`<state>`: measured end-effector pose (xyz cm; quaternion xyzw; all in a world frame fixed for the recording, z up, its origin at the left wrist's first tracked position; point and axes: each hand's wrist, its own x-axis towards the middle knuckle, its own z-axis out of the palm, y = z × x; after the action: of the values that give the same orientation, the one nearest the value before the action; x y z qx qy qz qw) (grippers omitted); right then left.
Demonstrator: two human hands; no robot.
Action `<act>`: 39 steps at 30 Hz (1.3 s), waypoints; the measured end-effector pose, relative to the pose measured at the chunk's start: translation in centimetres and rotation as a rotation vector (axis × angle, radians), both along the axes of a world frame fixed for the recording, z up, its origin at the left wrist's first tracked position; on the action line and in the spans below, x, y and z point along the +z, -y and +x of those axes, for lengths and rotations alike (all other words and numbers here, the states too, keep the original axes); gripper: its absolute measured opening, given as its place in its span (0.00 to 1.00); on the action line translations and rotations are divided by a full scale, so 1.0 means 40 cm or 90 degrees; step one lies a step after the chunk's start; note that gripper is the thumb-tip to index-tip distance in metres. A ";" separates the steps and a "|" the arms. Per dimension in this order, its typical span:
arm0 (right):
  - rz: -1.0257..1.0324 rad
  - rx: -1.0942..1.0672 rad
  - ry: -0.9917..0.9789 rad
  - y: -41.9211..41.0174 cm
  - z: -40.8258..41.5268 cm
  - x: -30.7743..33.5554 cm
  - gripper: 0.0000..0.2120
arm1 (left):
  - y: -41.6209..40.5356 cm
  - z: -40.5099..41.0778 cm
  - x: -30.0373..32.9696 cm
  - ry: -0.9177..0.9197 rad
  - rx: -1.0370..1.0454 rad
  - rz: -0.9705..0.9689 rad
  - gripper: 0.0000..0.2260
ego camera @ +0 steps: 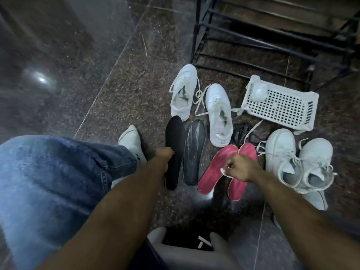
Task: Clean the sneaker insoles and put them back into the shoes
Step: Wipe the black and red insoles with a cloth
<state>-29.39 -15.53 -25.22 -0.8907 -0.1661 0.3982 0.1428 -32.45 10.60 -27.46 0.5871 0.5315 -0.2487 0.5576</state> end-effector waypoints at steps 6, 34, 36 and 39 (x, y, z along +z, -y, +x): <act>0.003 -0.005 -0.073 -0.018 -0.020 -0.081 0.19 | -0.022 0.027 -0.084 -0.030 -0.125 0.201 0.28; 0.330 -0.552 -0.007 -0.042 -0.057 -0.077 0.09 | 0.103 0.029 -0.076 0.173 -0.112 0.084 0.04; 0.426 -0.653 -0.030 -0.064 -0.050 -0.027 0.06 | 0.122 -0.007 -0.044 0.200 -0.073 0.086 0.06; 0.522 -0.730 -0.092 -0.085 -0.045 0.042 0.04 | 0.172 -0.055 0.007 0.239 -0.062 0.048 0.16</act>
<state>-31.17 -12.14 -23.55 -0.6838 0.2021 0.2237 0.6645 -34.64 3.74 -27.17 0.6688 0.3980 -0.1416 0.6118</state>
